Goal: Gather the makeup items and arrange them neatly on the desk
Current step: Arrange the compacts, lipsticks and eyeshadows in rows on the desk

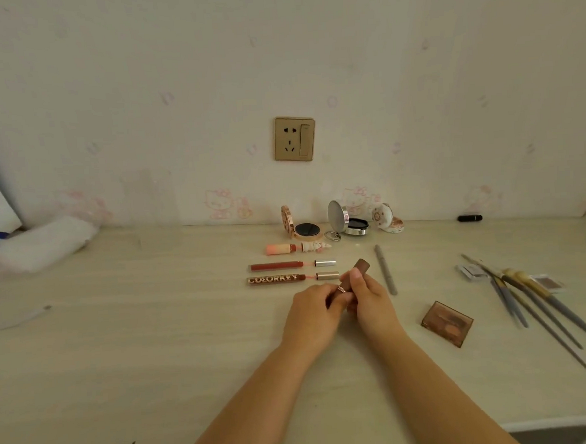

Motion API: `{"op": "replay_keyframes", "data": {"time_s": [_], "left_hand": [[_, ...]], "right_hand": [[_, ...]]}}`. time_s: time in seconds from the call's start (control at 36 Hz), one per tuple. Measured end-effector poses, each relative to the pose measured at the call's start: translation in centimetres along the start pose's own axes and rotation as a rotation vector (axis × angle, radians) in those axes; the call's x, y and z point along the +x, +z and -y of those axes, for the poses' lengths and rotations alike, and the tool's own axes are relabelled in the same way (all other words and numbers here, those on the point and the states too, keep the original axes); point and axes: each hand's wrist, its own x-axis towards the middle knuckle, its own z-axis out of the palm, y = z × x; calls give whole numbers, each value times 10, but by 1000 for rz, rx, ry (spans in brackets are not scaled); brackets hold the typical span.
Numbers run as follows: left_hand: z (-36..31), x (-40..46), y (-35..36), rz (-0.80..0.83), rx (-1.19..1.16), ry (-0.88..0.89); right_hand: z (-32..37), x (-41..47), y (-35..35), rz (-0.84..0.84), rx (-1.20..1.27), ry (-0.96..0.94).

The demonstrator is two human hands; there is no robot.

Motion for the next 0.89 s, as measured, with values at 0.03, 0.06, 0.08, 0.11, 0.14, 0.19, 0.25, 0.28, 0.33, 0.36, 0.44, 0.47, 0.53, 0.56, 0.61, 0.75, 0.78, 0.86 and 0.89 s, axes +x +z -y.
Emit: {"op": "replay_keyframes", "data": {"time_s": [0.03,0.06,0.08,0.11,0.14,0.19,0.25,0.28,0.33,0.36,0.44,0.47,0.53,0.56,0.61,0.75,0.78,0.86,0.89], "left_hand": [[-2,1,0,32,-10,-27],[-4,3,-1,70,-28,-64],[-6,4,-1,108,-50,-102],[-7,5,-2,140,-78,-137],[-8,6,-4,165,-123,-172],[-10,6,-8,222,-292,-262],[-13,5,-13,284,-543,-382],[-14,4,-16,309,-653,-440],[-14,1,-23,378,-775,-528],[-12,0,-25,428,-800,-550],[-10,1,-31,464,-946,-574],[-11,5,-31,420,-1000,-565],[-20,14,-23,315,-1029,-544],[-25,18,-16,269,-995,-528],[-32,28,-1,211,-877,-492],[-42,73,20,59,-598,-392],[-43,84,22,34,-498,-346],[-44,112,29,13,-235,-236],[-43,121,33,16,-185,-213]], "right_hand": [[0,0,0,-10,11,18],[0,1,0,-21,10,31],[-1,1,0,-31,4,37],[-1,2,0,-41,2,37],[-1,2,0,-47,9,38],[-2,2,1,-40,27,36],[-2,1,4,-30,47,59],[-1,0,5,-24,65,74],[2,1,2,-50,159,111],[5,3,-5,-90,243,134],[21,14,-25,-175,348,113],[27,19,-28,-166,331,77],[39,27,-28,-145,236,15],[43,31,-28,-146,175,-9],[51,42,-33,-188,67,-45],[55,90,-61,-270,-288,-116],[53,102,-65,-249,-369,-106],[44,134,-75,-185,-602,-43],[41,143,-78,-179,-686,-19]]}}
